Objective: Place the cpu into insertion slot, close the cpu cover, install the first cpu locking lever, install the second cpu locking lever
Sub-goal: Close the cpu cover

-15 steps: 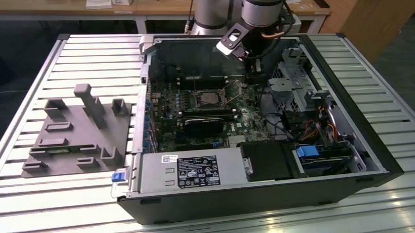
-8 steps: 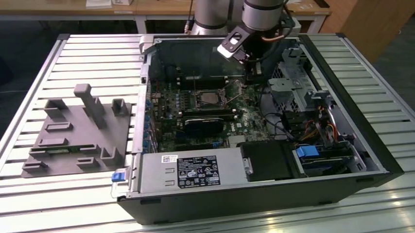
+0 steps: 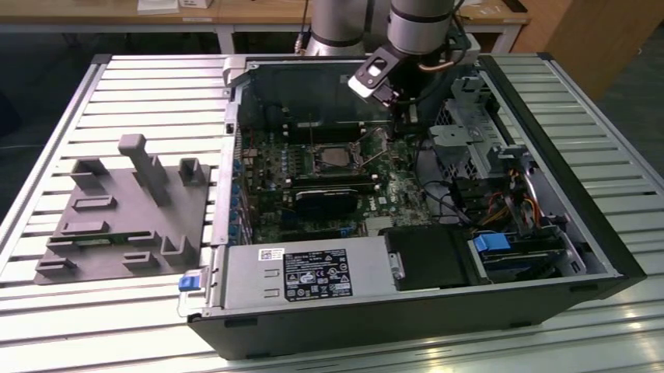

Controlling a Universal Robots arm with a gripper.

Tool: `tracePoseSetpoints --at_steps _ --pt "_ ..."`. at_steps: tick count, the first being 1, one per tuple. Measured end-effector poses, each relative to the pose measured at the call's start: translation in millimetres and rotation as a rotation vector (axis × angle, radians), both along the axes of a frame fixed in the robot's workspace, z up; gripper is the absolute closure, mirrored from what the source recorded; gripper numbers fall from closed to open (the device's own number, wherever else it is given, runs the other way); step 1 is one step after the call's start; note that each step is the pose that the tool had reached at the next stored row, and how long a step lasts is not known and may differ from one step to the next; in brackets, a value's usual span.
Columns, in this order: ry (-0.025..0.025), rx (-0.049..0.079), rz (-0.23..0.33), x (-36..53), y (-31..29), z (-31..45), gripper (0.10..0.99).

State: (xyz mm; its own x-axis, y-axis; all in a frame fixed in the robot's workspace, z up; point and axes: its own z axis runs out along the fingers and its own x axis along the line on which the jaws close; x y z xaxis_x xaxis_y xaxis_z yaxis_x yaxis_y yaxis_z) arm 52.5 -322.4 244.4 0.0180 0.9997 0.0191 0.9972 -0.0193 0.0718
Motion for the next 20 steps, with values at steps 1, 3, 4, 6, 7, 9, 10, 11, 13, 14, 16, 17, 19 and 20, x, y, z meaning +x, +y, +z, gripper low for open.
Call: tracePoseSetpoints --at_steps 1,3,4,6,7,9,10,11,13,14,16,17,19,20 --pt "0.0005 0.000 0.000 0.3 0.0 -1.0 0.980" --pt "0.0015 0.000 0.000 0.8 0.0 -2.8 0.980" --pt "0.0021 0.000 0.000 0.9 0.0 -3.7 0.980" --pt "0.0032 0.000 0.000 0.9 0.0 -5.2 0.980" --pt "0.0036 0.000 0.000 0.9 0.0 -6.0 0.980" --pt "0.0040 0.000 0.000 1.0 0.0 -7.1 0.980" --pt "0.0041 0.000 0.000 1.0 -0.1 -7.2 0.980" --pt "0.0041 0.000 0.000 1.0 -0.1 -7.2 0.980" --pt "0.0041 0.000 0.000 1.0 0.0 -7.3 0.980" --pt "0.0040 0.000 0.000 1.0 0.0 -7.4 0.980" --pt "0.0092 0.000 0.000 1.1 0.0 -7.5 0.980" --pt "0.0187 0.000 0.000 1.2 0.0 -7.6 0.980" --pt "0.0434 0.000 0.000 1.2 0.0 -7.7 0.980" --pt "0.0567 0.000 0.000 1.3 0.0 -7.8 0.980"
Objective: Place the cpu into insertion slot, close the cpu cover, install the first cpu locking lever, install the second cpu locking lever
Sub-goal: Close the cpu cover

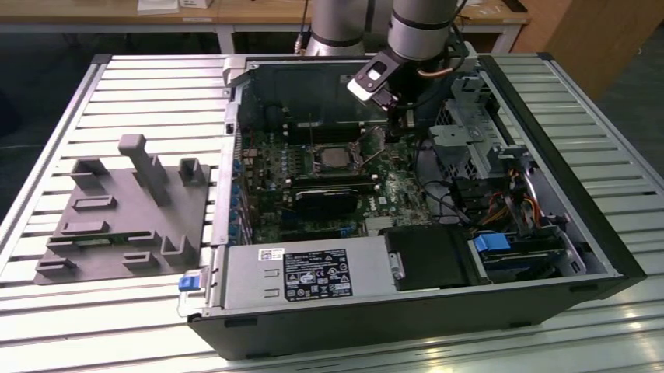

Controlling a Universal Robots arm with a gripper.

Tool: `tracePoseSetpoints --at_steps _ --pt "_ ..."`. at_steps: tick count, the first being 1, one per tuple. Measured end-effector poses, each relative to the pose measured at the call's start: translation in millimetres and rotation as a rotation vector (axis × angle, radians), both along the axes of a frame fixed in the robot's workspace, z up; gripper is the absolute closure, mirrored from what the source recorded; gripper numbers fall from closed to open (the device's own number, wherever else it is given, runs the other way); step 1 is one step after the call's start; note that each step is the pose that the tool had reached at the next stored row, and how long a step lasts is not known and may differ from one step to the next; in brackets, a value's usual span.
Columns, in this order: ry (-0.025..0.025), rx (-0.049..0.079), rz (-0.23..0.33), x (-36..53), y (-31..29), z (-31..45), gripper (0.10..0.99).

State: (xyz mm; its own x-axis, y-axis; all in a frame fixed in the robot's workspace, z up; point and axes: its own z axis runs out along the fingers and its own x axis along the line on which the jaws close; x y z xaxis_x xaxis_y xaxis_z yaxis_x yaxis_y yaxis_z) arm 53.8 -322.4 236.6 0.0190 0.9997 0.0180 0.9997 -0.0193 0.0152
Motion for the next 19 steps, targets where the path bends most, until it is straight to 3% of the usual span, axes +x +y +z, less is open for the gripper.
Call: tracePoseSetpoints --at_steps 1,2,9,15,16,19 --pt "0.0089 0.000 0.000 0.0 0.0 -0.1 0.980" --pt "0.0105 0.000 0.000 0.0 0.0 0.0 0.980" --pt "0.0103 0.000 0.000 -4.0 0.1 -0.2 0.980" --pt "0.0064 0.000 0.000 -18.9 0.0 -0.1 0.980" --pt "0.0054 0.000 -0.001 -26.6 0.0 -0.1 0.980" --pt "0.0033 0.000 -0.001 -37.4 0.0 -0.1 0.980"
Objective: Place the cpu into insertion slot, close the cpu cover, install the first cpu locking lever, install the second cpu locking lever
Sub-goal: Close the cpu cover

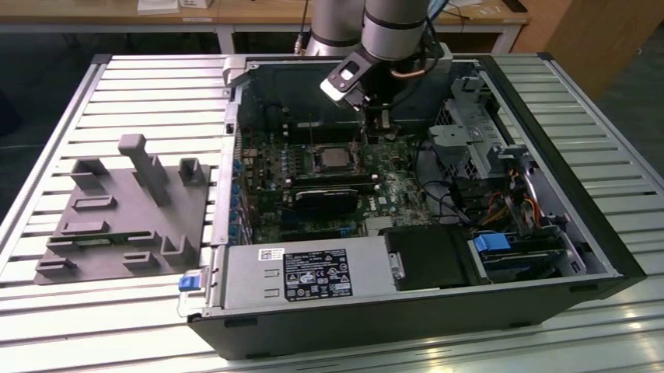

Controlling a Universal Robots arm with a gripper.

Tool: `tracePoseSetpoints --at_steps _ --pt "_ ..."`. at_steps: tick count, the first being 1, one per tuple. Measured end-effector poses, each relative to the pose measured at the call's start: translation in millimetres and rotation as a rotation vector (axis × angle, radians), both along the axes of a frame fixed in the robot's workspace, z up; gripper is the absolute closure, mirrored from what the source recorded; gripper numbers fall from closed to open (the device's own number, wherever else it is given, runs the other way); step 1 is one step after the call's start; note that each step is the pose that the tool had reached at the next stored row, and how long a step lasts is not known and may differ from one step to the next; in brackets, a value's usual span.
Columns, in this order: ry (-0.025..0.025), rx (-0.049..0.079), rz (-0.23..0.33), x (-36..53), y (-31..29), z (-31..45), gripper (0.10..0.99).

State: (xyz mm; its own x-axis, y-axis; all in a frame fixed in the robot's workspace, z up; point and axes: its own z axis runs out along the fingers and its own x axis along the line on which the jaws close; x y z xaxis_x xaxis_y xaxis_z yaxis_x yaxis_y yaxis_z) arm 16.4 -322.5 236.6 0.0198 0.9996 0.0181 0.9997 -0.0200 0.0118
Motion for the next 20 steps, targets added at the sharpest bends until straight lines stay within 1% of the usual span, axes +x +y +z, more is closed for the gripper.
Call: tracePoseSetpoints --at_steps 3,11,20 --pt "-0.0022 0.000 0.000 -11.4 0.0 0.0 0.980" --pt "-0.0028 0.000 0.000 -19.9 0.0 0.0 0.980" --pt "-0.0029 0.000 0.000 -31.9 0.0 -0.2 0.980"
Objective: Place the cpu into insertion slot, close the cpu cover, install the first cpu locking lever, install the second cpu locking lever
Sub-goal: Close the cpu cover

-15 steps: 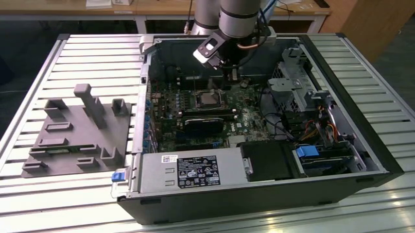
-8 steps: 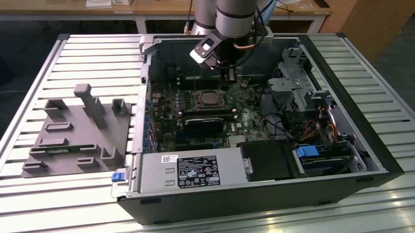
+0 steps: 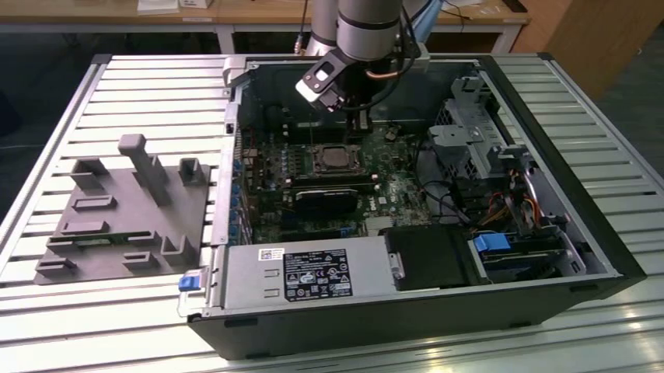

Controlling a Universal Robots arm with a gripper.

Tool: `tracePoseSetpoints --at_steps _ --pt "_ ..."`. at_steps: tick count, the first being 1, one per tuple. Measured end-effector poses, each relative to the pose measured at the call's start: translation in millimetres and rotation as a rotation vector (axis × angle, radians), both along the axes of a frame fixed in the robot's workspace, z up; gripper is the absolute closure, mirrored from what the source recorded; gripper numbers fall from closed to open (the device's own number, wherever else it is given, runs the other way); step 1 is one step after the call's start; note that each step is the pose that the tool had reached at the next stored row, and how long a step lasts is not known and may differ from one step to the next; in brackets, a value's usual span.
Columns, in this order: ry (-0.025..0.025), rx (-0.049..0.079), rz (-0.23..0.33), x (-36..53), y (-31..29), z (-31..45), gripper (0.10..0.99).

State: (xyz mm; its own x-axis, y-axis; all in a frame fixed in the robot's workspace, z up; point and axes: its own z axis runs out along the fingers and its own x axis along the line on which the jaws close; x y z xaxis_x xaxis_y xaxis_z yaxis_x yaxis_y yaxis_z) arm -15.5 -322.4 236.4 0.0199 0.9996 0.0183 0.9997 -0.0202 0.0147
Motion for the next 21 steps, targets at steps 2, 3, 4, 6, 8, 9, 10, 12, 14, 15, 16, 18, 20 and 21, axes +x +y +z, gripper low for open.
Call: tracePoseSetpoints --at_steps 2,3,4,6,8,9,10,12,14,15,16,18,20,21 --pt "0.0000 0.000 0.000 -2.9 0.0 -0.3 0.980" --pt "0.0001 0.000 0.000 -4.0 0.0 -0.6 0.980" --pt "0.0000 0.000 0.000 -4.6 -0.1 -1.2 0.980" --pt "0.0001 0.000 0.000 -5.8 -0.3 -2.6 0.980" --pt "0.0001 0.000 0.000 -6.6 -0.8 -4.3 0.980" --pt "0.0001 0.000 0.000 -7.1 -1.1 -5.1 0.980" --pt "0.0001 0.000 0.000 -7.6 -1.5 -5.9 0.980" --pt "0.0001 0.000 0.000 -8.8 -2.4 -7.4 0.980" --pt "0.0000 0.000 0.000 -10.6 -2.8 -8.8 0.980" --pt "0.0000 0.000 0.000 -11.8 -3.0 -9.4 0.980" --pt "0.0000 0.000 0.000 -13.2 -3.2 -10.0 0.980" --pt "0.0000 0.000 0.000 -16.1 -3.4 -11.0 0.980" --pt "0.0000 0.000 0.000 -19.4 -3.4 -11.7 0.980" --pt "0.0000 0.000 0.000 -21.2 -3.4 -12.0 0.980"
